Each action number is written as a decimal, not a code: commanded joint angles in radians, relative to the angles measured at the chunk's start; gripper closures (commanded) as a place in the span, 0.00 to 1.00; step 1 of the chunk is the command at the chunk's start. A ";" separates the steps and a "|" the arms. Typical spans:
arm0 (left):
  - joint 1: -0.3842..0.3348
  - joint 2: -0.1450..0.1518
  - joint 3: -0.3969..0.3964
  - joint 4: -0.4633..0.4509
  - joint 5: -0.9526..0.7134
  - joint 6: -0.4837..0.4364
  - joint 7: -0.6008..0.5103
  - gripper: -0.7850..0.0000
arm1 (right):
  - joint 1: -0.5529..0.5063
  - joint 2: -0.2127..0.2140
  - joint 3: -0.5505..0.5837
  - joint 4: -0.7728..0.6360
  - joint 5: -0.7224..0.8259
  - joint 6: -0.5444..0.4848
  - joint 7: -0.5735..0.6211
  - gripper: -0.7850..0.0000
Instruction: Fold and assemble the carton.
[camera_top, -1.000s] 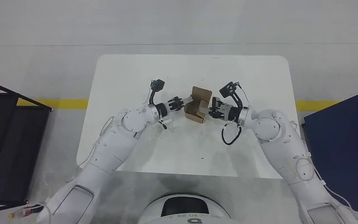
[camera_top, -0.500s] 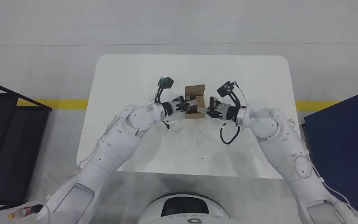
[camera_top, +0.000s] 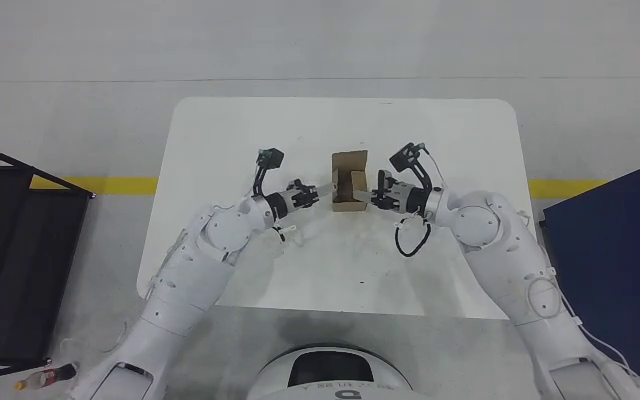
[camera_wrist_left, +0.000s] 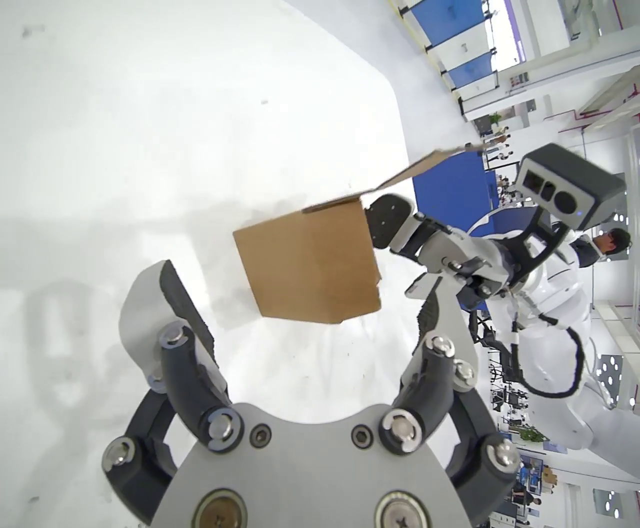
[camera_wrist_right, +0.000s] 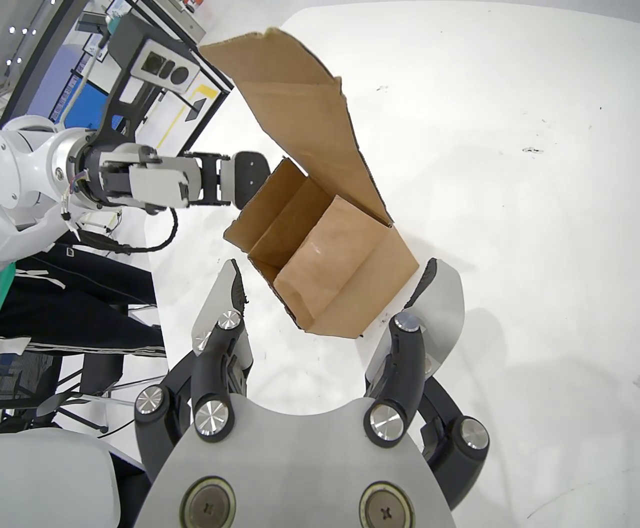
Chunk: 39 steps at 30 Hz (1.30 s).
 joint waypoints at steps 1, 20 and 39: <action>-0.003 -0.002 0.008 0.014 -0.005 0.000 -0.001 0.04 | 0.003 0.000 -0.002 0.002 0.000 -0.001 0.001 0.26; -0.170 -0.049 0.133 0.217 -0.052 -0.012 0.011 0.79 | -0.025 0.009 0.015 0.005 0.000 -0.007 -0.023 0.23; -0.092 -0.010 0.100 -0.045 0.152 0.151 -0.192 1.00 | -0.010 0.010 0.007 -0.012 -0.014 0.008 -0.039 0.04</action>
